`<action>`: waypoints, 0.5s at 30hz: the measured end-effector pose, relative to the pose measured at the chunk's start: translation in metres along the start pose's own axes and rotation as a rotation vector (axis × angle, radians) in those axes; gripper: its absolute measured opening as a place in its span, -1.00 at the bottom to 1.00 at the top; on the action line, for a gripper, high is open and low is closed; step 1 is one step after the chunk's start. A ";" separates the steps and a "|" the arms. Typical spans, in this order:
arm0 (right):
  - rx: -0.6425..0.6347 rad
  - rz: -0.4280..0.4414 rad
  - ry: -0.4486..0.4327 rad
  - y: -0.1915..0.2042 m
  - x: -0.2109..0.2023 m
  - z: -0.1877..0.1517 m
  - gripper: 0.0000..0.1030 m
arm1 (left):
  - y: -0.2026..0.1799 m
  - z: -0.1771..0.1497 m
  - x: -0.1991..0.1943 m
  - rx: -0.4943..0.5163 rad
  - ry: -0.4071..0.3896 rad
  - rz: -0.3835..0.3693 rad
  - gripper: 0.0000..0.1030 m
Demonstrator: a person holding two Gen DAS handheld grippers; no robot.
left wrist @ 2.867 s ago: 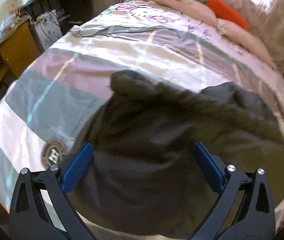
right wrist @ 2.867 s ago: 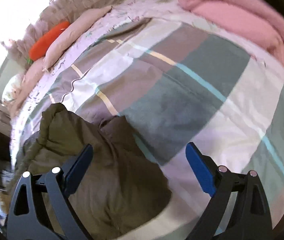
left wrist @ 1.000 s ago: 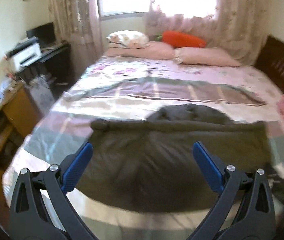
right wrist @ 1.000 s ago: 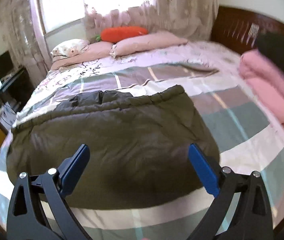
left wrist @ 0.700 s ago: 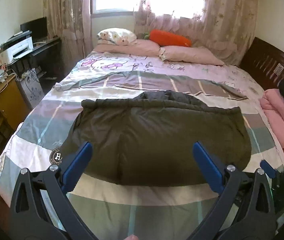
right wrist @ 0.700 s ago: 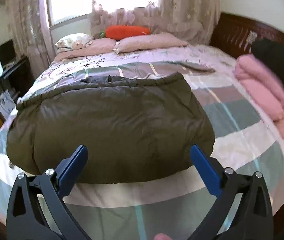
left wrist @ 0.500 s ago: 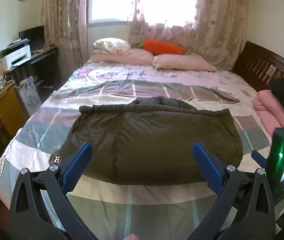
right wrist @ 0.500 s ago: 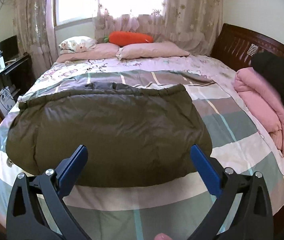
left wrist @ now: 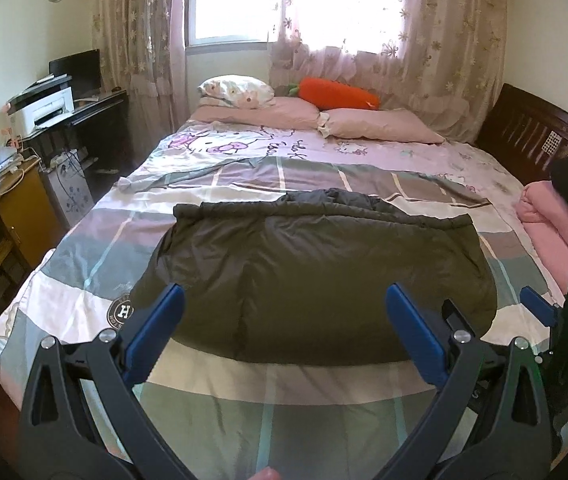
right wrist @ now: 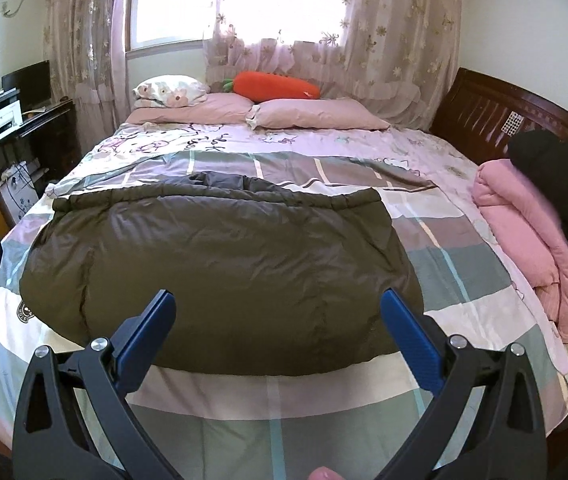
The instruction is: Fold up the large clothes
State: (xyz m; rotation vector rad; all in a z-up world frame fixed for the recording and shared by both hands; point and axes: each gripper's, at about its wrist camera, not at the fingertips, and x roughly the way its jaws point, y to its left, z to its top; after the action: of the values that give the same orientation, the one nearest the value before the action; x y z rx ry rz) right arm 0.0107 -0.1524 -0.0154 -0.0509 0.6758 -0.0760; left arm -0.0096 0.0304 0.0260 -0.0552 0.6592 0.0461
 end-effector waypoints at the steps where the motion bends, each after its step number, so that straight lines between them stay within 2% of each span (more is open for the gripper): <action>1: 0.003 0.002 0.004 0.000 0.000 0.000 0.97 | -0.001 0.000 0.000 0.004 -0.002 0.001 0.96; 4: 0.012 0.012 0.018 0.001 -0.003 0.000 0.97 | -0.001 0.000 -0.001 0.003 0.000 -0.029 0.96; 15: -0.008 0.018 0.019 0.009 -0.009 -0.003 0.97 | -0.003 -0.001 -0.001 0.001 -0.006 -0.037 0.96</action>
State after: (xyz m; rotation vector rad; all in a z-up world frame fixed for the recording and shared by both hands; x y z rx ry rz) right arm 0.0029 -0.1431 -0.0127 -0.0516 0.6952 -0.0563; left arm -0.0106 0.0269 0.0264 -0.0668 0.6523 0.0101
